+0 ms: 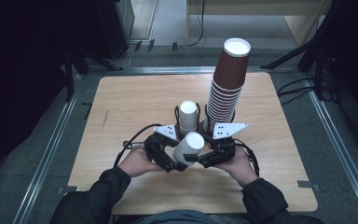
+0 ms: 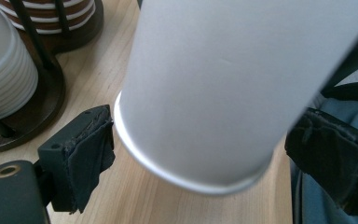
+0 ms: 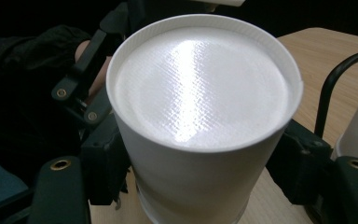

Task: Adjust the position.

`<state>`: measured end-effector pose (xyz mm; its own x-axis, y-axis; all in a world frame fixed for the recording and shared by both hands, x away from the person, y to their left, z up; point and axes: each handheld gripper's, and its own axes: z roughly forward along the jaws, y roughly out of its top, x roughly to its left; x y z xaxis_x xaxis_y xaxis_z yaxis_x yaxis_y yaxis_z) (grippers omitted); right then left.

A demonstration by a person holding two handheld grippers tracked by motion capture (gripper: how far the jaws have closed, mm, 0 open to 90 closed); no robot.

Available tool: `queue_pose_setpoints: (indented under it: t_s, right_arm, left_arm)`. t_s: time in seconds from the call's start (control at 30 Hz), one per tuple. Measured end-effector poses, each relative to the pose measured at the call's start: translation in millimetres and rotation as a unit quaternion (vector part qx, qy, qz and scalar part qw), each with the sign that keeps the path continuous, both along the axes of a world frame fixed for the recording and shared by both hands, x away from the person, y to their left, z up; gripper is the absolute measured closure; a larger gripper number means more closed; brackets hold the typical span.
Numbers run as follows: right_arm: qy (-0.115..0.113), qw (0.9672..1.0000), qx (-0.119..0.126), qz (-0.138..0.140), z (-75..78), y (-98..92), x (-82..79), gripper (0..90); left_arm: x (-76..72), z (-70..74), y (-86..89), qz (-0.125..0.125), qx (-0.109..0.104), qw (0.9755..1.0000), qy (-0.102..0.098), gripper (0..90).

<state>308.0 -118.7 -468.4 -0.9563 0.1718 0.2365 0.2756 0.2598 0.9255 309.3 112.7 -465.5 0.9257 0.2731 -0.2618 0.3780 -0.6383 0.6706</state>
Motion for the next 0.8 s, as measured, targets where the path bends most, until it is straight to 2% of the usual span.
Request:
queue_pose_setpoints:
  t_s: [0.27, 0.37, 0.43, 0.7, 0.8]
  right_arm:
    - [0.012, 0.9998, 0.017, 0.004, -1.0, 4.2, -1.4, 29.6]
    - [0.012, 0.9998, 0.018, 0.004, -1.2, 4.7, -1.5, 29.5]
    - [0.015, 0.9997, 0.020, 0.001, -1.7, 4.7, -1.2, 29.5]
    - [0.021, 0.9995, 0.023, 0.002, -1.8, 4.8, -0.9, 29.5]
    - [0.020, 0.9996, 0.022, 0.003, -1.5, 5.0, -1.5, 30.1]
  left_arm:
    - [-2.2, -1.7, -4.8, -0.004, -0.001, 1.0000, -0.003, 8.8]
    - [-1.6, -2.4, -4.9, -0.004, -0.004, 1.0000, 0.003, 9.1]
    - [-1.1, -1.7, -4.3, -0.003, -0.009, 1.0000, 0.001, 13.6]
    - [-0.9, -1.6, -2.9, -0.004, -0.009, 1.0000, 0.001, 15.8]
    - [-0.4, -1.7, -2.4, -0.008, -0.009, 0.9999, 0.003, 19.6]
